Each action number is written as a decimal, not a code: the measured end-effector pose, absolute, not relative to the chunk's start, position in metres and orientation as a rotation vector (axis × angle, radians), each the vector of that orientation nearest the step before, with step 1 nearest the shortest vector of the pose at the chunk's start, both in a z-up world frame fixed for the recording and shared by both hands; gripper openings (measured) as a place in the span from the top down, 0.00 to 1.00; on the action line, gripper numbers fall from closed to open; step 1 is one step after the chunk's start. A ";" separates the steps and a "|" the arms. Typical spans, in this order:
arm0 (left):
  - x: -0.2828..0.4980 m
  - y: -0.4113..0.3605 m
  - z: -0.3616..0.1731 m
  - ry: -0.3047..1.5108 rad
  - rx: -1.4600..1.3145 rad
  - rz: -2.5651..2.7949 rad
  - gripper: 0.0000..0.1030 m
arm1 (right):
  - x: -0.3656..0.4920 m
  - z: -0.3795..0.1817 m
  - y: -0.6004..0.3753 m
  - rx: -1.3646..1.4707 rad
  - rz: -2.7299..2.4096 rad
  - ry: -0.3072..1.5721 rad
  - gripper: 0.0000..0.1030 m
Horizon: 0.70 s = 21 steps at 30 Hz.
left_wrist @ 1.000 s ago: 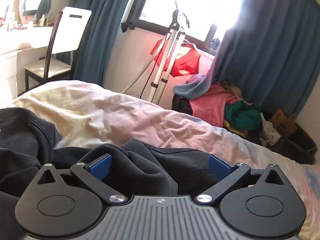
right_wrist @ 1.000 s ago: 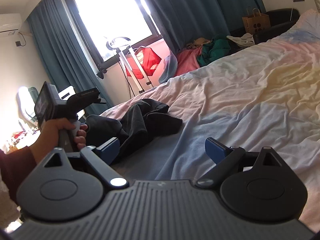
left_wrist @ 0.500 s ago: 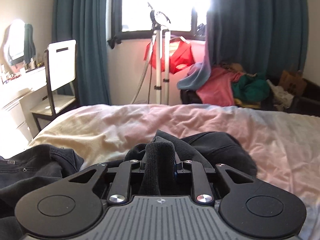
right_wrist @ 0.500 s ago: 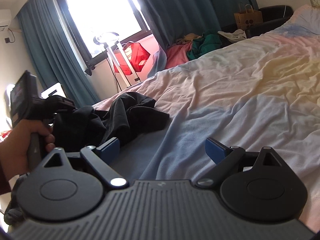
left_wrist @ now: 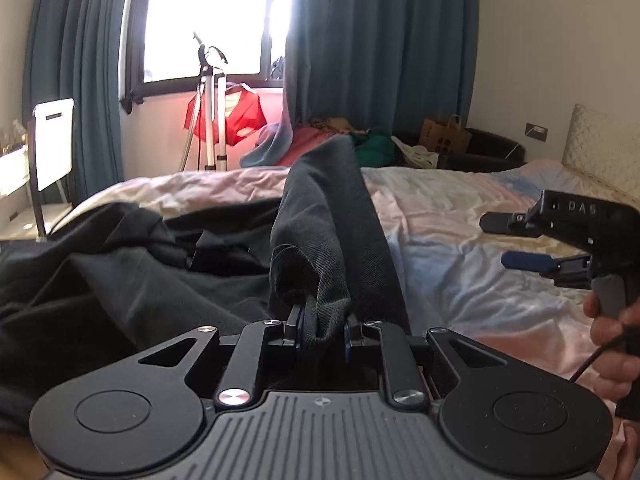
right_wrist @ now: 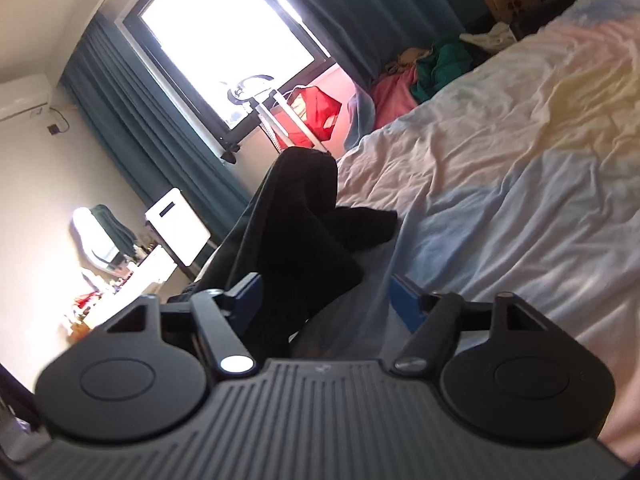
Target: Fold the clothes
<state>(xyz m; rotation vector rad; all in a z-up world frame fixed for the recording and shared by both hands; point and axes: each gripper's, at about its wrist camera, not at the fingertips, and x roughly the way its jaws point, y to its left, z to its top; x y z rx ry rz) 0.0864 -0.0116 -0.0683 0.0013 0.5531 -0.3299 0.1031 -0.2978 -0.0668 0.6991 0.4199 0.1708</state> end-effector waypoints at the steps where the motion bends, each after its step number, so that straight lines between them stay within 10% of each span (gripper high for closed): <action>1: 0.085 -0.007 -0.073 0.577 -0.032 -0.320 0.83 | 0.103 -0.071 -0.299 0.745 0.193 0.437 0.42; 8: 0.106 0.014 -0.084 0.655 -0.169 -0.291 0.82 | 0.117 -0.082 -0.285 0.820 0.294 0.469 0.54; 21: 0.136 0.049 -0.107 0.694 -0.308 -0.344 0.80 | 0.239 -0.051 -0.227 0.599 0.237 0.559 0.40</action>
